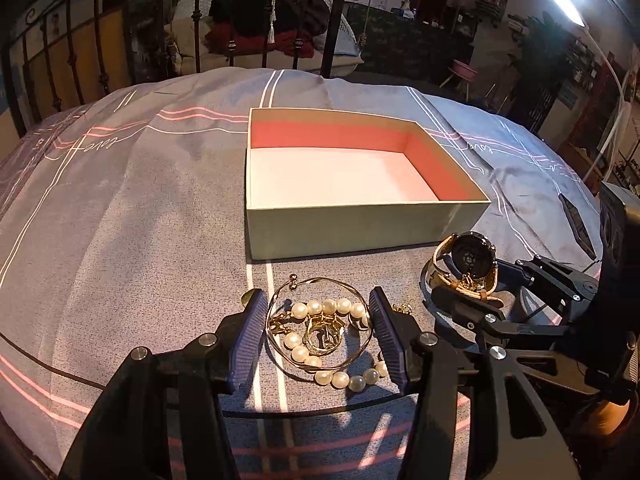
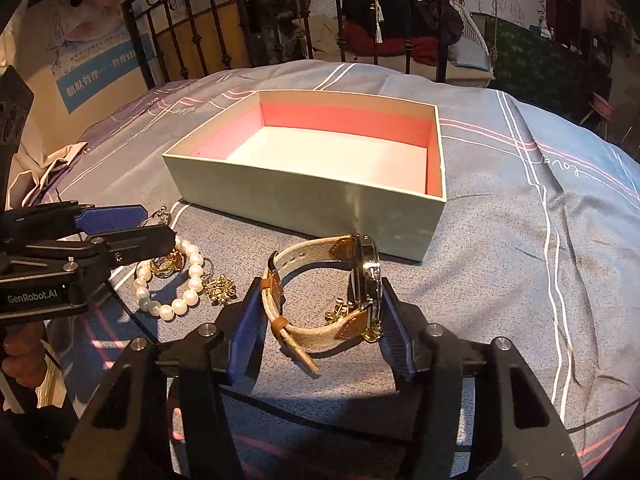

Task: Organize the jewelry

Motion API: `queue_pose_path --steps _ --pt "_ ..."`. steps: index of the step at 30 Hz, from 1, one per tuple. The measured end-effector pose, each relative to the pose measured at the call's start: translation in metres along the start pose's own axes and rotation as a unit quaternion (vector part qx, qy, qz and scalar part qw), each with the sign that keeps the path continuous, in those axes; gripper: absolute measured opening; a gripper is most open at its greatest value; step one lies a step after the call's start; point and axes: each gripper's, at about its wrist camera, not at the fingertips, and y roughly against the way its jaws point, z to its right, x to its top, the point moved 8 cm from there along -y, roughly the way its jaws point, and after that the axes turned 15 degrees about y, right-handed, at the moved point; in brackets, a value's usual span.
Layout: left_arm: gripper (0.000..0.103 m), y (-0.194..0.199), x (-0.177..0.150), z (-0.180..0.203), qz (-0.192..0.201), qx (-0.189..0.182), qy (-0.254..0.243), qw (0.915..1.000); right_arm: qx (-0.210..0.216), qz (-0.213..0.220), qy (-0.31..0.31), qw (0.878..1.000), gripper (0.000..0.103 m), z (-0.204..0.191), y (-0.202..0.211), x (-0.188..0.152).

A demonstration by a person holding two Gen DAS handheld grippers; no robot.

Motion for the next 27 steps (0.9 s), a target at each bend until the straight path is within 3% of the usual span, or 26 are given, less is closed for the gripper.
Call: queue_pose_path --steps 27 --pt "0.052 0.011 0.007 0.014 0.014 -0.013 -0.014 0.9997 0.007 0.042 -0.004 0.999 0.048 -0.001 0.029 0.013"
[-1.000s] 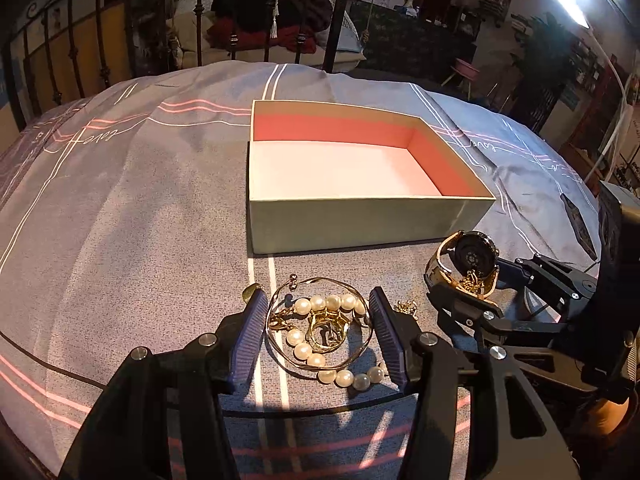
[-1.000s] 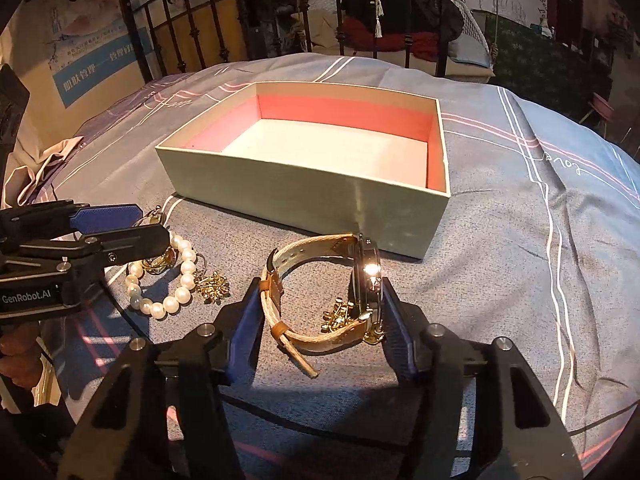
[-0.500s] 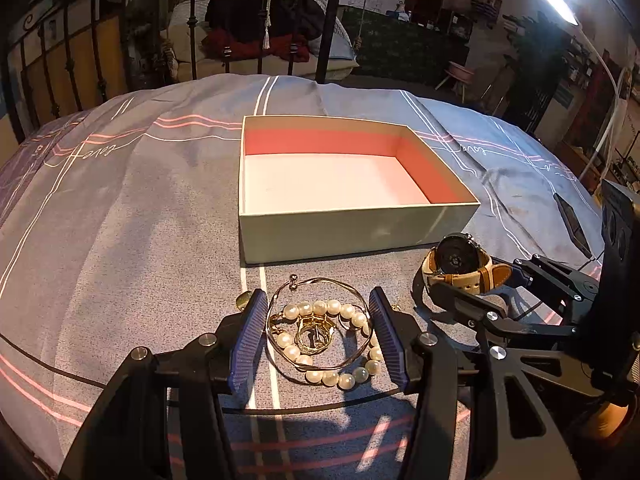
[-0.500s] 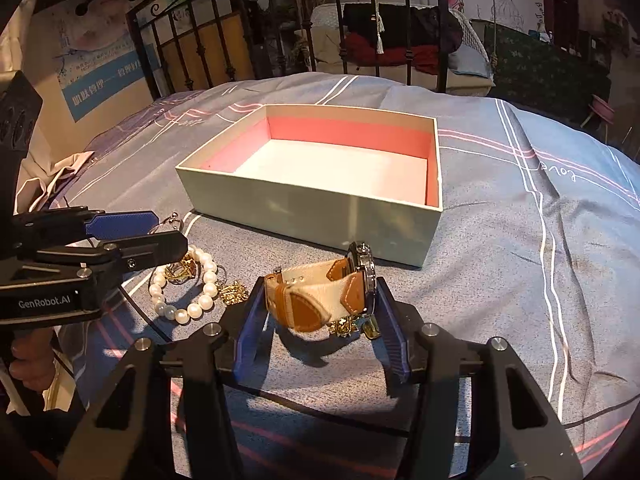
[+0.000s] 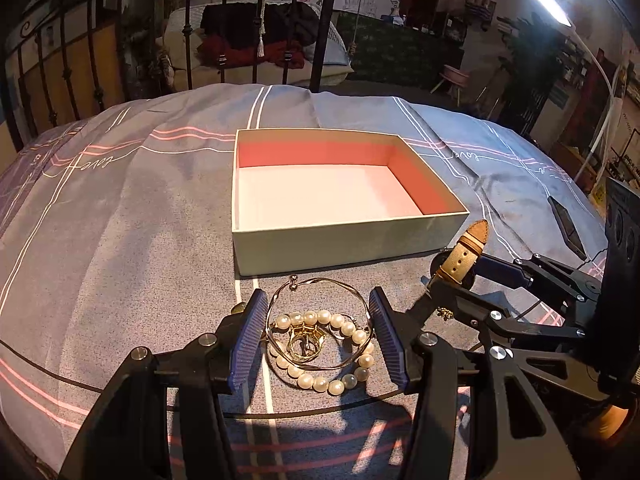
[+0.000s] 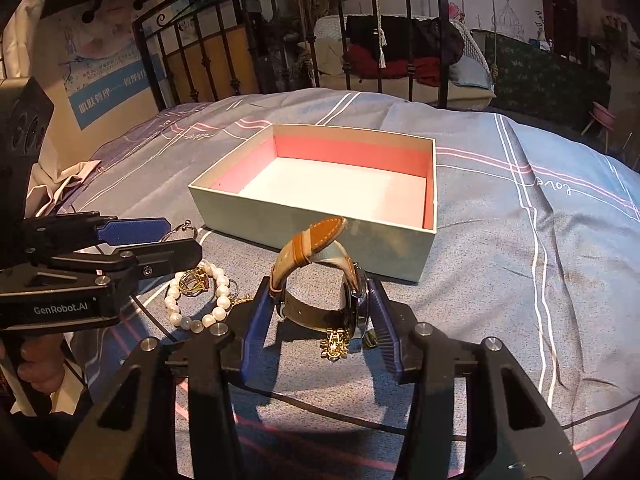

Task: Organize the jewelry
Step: 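Lift bangle with left gripper while right gripper lifts watch toward the box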

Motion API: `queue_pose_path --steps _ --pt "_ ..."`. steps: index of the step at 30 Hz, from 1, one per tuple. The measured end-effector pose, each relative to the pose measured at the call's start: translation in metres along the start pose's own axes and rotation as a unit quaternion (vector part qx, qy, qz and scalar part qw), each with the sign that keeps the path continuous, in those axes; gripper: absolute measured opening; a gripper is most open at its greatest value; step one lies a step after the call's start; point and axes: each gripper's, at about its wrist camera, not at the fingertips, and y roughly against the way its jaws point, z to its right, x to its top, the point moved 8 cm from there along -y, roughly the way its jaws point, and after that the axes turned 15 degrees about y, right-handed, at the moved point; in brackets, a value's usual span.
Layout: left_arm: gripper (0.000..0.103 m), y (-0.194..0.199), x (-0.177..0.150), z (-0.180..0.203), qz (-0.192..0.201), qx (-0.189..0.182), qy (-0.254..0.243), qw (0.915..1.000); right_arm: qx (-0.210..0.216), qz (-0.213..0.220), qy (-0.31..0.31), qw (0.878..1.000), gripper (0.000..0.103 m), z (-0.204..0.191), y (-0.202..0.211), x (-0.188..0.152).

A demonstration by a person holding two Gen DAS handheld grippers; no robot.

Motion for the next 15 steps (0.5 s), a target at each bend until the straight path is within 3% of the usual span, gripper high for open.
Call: queue_pose_path --steps 15 --pt "0.052 0.0048 0.0082 0.0068 0.006 -0.006 -0.009 0.9999 0.001 0.004 0.004 1.000 0.048 -0.0009 0.0040 0.0045"
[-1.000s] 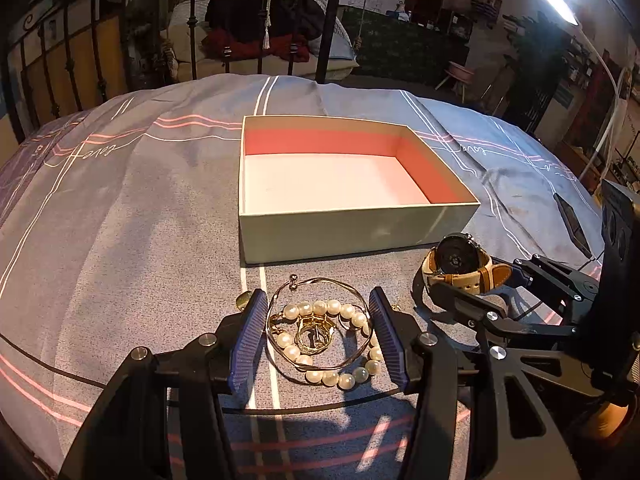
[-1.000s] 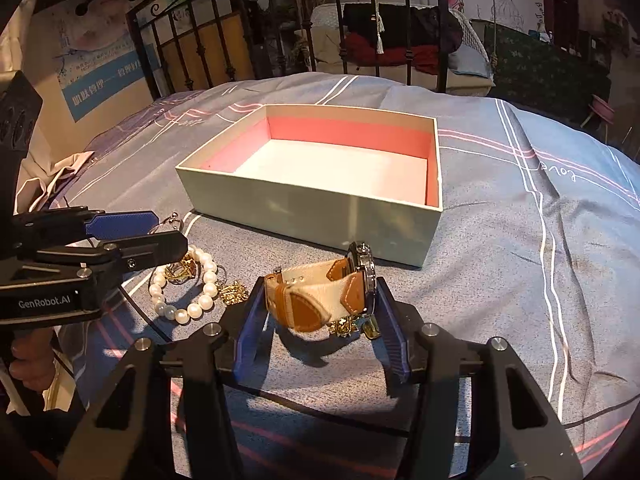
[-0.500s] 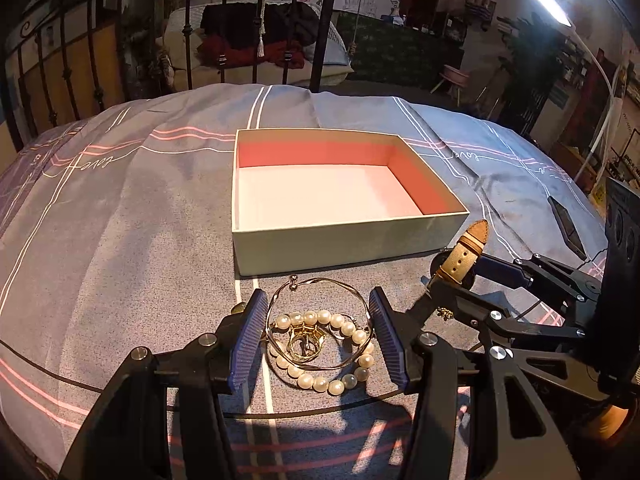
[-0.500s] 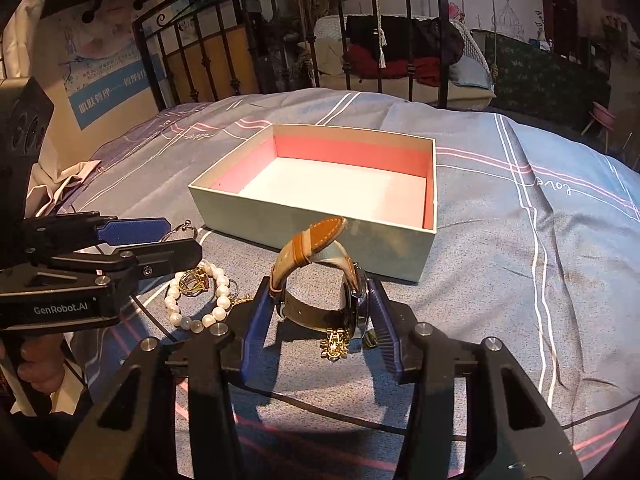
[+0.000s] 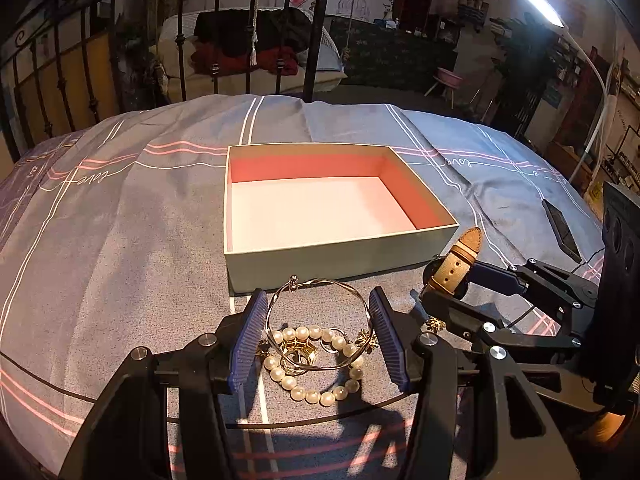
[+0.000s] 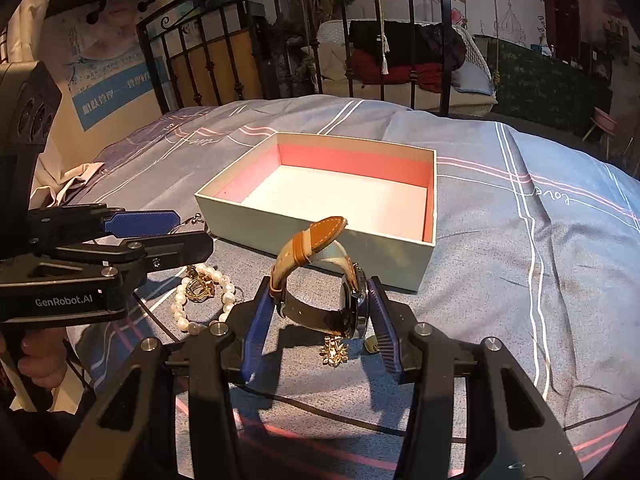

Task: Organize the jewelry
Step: 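Lift bangle with left gripper while right gripper lifts watch toward the box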

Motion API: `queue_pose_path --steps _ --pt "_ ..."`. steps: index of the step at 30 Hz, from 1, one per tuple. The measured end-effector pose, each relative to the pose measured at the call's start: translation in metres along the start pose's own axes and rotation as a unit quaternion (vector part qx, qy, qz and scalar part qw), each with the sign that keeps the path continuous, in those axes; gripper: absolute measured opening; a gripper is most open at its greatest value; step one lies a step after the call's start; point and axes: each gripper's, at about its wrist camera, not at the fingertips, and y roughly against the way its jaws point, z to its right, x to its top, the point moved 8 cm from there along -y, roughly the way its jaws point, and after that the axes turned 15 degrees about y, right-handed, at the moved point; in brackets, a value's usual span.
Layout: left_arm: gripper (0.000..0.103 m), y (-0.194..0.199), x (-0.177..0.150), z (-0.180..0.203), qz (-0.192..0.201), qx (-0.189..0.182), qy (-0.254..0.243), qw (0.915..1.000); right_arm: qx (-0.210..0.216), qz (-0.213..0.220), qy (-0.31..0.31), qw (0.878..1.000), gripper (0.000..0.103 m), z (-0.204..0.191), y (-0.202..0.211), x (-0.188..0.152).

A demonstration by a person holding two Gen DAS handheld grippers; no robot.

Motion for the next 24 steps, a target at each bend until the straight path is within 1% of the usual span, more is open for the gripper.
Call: queue_pose_path --steps 5,11,21,24 --pt "0.052 -0.001 0.002 0.001 -0.001 -0.004 0.002 1.0000 -0.001 0.004 -0.002 1.000 0.048 0.001 0.003 0.003" --pt "0.052 -0.001 0.013 0.004 0.008 -0.008 0.004 0.9999 -0.006 0.018 0.005 1.000 0.048 0.002 0.012 0.016" --pt "0.052 0.005 0.053 0.012 0.039 -0.013 -0.003 0.9992 -0.022 0.040 0.014 0.999 0.047 0.018 0.019 0.047" --pt "0.052 0.002 0.068 0.013 0.044 -0.016 0.003 0.9989 -0.024 0.048 0.008 0.998 0.047 0.027 0.018 0.058"
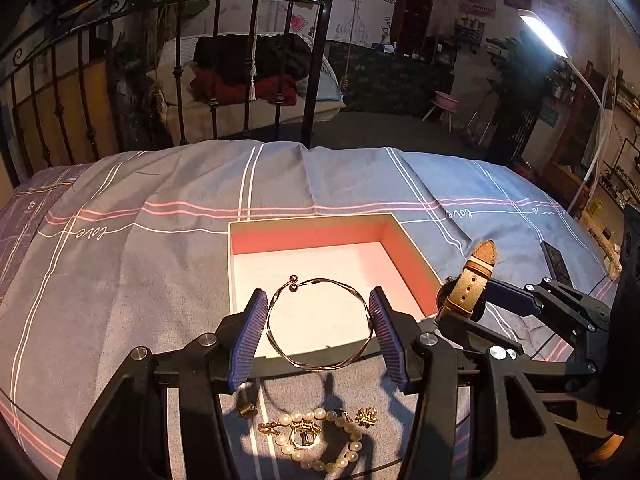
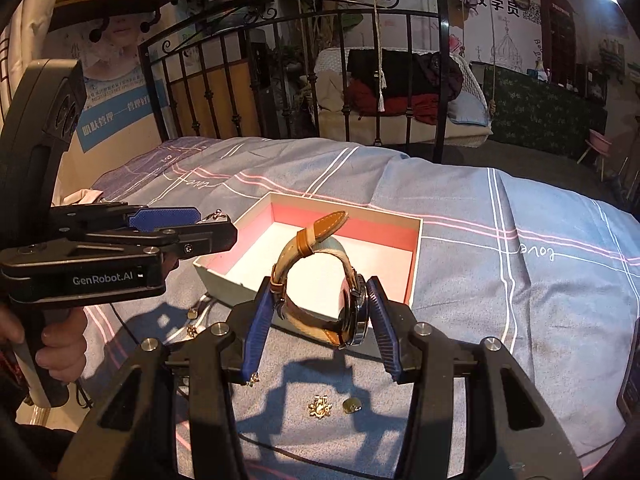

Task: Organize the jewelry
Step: 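Lift bangle with left gripper while right gripper lifts watch toward the box, then lower bangle into box and open left gripper while right gripper releases watch inside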

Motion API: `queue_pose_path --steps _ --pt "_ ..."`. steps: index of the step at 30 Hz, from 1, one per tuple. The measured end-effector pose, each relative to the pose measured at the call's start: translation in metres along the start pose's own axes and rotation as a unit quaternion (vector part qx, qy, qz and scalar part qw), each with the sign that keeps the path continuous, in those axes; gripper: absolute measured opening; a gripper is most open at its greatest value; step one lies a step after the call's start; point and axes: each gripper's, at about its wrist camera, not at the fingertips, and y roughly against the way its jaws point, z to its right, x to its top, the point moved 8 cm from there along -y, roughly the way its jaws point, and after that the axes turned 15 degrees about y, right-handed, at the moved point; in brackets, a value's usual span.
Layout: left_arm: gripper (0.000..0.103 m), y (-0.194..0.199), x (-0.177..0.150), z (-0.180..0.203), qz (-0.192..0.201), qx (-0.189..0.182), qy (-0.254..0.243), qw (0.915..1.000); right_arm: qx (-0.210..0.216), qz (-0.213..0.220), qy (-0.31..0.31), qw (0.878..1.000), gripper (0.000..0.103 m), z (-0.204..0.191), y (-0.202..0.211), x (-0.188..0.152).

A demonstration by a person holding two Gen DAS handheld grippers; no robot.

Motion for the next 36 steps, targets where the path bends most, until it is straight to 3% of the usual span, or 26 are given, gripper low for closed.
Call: queue_pose_path --steps 9,17,36 --pt "0.052 -0.025 0.029 0.000 -0.001 0.003 0.013 0.9999 -0.023 0.002 -0.004 1.000 0.047 0.026 -0.024 0.024" --pt "0.052 -0.055 0.032 0.001 -0.020 0.015 0.014 0.9996 -0.030 -0.002 -0.015 0.999 0.047 0.040 -0.040 0.030" --pt "0.052 -0.083 0.024 -0.021 -0.052 0.053 0.025 0.9970 -0.009 -0.046 -0.001 0.999 0.047 0.025 -0.082 0.010"
